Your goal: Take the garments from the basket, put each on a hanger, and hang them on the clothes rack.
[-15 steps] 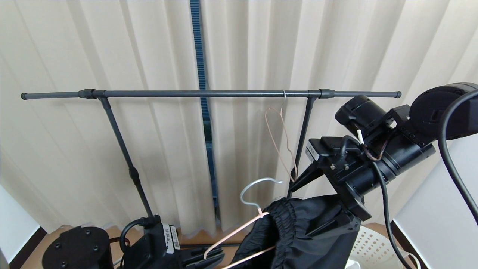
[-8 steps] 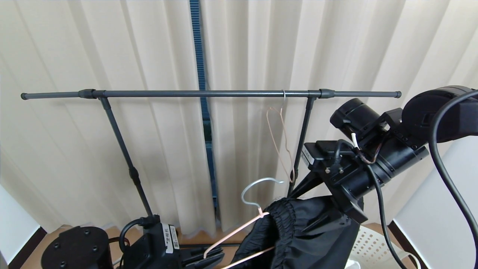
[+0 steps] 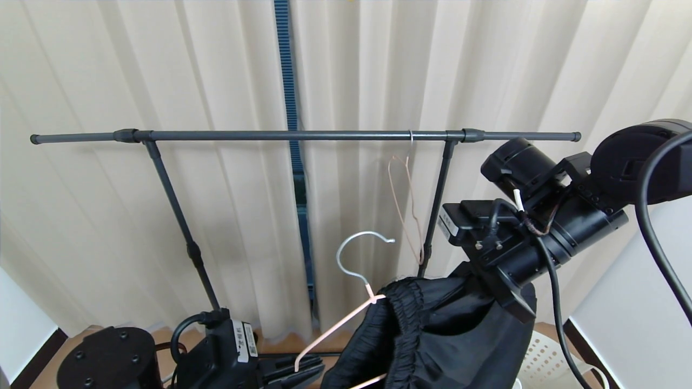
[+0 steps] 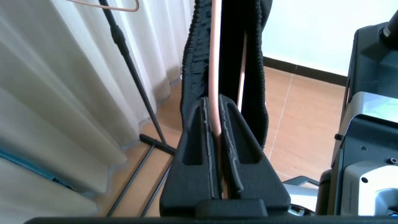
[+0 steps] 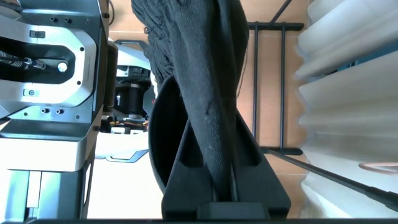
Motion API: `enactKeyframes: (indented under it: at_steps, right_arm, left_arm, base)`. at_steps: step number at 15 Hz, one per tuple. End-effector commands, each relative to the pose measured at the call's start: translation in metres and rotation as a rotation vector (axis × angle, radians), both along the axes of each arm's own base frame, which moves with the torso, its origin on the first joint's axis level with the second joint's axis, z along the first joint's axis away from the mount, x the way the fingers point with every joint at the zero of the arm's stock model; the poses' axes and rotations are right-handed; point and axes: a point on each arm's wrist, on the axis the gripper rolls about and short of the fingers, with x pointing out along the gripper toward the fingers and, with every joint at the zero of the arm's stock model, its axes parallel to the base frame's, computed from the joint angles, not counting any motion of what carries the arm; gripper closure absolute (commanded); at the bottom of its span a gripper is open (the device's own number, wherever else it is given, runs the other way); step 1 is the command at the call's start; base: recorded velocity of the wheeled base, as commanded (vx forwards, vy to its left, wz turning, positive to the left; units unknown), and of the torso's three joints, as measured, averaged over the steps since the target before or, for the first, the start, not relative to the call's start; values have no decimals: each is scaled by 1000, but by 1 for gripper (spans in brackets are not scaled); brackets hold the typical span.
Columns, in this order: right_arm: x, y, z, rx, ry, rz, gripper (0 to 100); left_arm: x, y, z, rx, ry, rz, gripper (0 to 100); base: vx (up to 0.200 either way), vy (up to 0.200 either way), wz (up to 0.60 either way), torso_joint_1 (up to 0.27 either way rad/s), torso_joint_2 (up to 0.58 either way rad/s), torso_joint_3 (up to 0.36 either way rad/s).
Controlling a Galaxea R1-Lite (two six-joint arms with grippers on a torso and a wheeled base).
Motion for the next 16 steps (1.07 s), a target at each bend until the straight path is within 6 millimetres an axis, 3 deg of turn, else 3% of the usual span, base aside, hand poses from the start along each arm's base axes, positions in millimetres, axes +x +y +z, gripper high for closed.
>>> enactKeyframes:
  at_steps: [1, 10, 11, 16]
  right_arm:
    - [-2, -1, 3, 6, -9, 0, 100]
    - [-7, -4, 11, 17, -28, -5, 100]
    - [-8, -4, 12, 18, -28, -6, 100]
    - [-11, -6, 14, 21, -34, -6, 100]
  left_arm:
    - [0, 0, 0, 1, 0, 3, 100]
    - [4, 4, 0, 1, 0, 29, 100]
    - [4, 4, 0, 0, 1, 29, 0]
    - [6, 7, 0, -7, 10, 50, 0]
  base:
    - [0, 0, 0, 0, 0, 0]
    - [0, 0, 0, 0, 0, 0]
    - [0, 0, 0, 0, 0, 0]
    - [0, 0, 0, 0, 0, 0]
